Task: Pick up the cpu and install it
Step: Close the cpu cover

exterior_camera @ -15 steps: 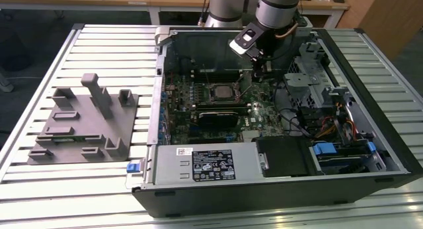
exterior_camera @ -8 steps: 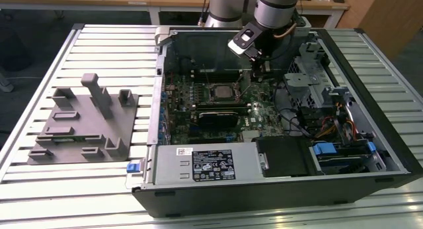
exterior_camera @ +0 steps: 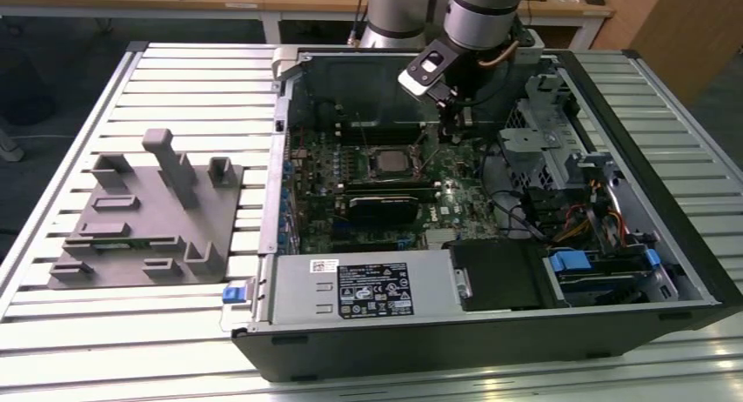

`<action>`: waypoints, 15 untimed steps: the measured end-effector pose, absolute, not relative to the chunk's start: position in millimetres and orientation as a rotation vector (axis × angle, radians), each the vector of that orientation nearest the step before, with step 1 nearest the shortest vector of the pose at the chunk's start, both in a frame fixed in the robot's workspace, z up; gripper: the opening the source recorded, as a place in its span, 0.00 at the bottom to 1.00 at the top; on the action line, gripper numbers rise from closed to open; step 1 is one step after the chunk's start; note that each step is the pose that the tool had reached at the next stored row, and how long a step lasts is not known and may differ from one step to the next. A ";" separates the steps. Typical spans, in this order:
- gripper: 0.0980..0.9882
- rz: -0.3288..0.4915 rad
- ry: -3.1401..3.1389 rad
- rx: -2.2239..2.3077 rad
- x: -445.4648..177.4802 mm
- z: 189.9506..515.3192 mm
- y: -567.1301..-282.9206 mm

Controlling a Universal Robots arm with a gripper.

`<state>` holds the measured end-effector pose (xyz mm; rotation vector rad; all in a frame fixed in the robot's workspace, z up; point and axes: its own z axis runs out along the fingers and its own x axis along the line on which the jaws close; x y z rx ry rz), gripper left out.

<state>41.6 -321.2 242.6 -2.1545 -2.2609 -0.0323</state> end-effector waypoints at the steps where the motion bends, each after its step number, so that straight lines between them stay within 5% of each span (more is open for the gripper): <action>1: 0.01 -0.032 -2.261 -2.155 41.3 242.6 -321.2; 15: 0.01 -0.032 -2.261 -2.155 30.6 241.6 -321.2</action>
